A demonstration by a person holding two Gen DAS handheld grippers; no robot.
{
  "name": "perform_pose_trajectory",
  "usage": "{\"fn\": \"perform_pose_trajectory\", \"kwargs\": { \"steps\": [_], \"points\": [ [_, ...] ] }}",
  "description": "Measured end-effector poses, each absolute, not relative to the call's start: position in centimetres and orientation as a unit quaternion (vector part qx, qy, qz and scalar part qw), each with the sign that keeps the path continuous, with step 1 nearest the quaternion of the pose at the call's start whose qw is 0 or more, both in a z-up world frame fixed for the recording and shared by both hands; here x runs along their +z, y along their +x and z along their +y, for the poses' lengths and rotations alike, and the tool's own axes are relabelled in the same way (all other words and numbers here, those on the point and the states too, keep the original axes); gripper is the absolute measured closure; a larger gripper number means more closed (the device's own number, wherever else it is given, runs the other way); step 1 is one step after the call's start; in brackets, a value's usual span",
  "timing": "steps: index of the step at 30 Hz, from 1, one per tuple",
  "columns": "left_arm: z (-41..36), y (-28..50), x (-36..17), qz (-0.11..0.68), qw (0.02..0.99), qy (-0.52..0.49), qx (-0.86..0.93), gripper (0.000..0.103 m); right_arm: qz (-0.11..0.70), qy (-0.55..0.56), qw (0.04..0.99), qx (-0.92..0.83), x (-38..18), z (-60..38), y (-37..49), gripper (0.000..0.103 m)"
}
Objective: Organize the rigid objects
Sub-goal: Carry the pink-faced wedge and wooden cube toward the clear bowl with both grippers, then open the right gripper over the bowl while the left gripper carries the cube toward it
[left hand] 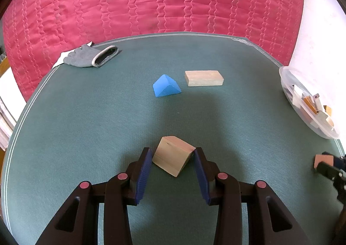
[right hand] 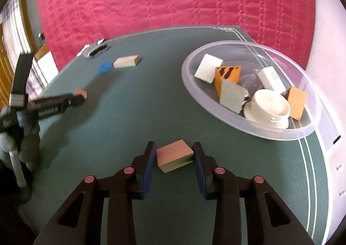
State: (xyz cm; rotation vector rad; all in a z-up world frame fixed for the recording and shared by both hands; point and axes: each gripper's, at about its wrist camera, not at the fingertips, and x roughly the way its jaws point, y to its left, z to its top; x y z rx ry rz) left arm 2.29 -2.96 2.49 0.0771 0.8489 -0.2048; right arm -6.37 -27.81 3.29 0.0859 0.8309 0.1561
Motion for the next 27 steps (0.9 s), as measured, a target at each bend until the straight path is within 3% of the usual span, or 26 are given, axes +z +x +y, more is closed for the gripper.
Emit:
{"fn": "perform_pose_trajectory", "kwargs": {
  "steps": [13, 27],
  "points": [
    [-5.1, 1.3, 3.5, 0.405, 0.903, 0.044, -0.134, 0.061, 0.333, 0.127, 0.934, -0.031, 7.5, -35.0, -6.9, 0.068],
    [-6.2, 1.2, 3.9, 0.405, 0.902, 0.048, -0.142, 0.064, 0.303, 0.128, 0.937, -0.12, 7.3, -39.2, -6.0, 0.066]
  ]
}}
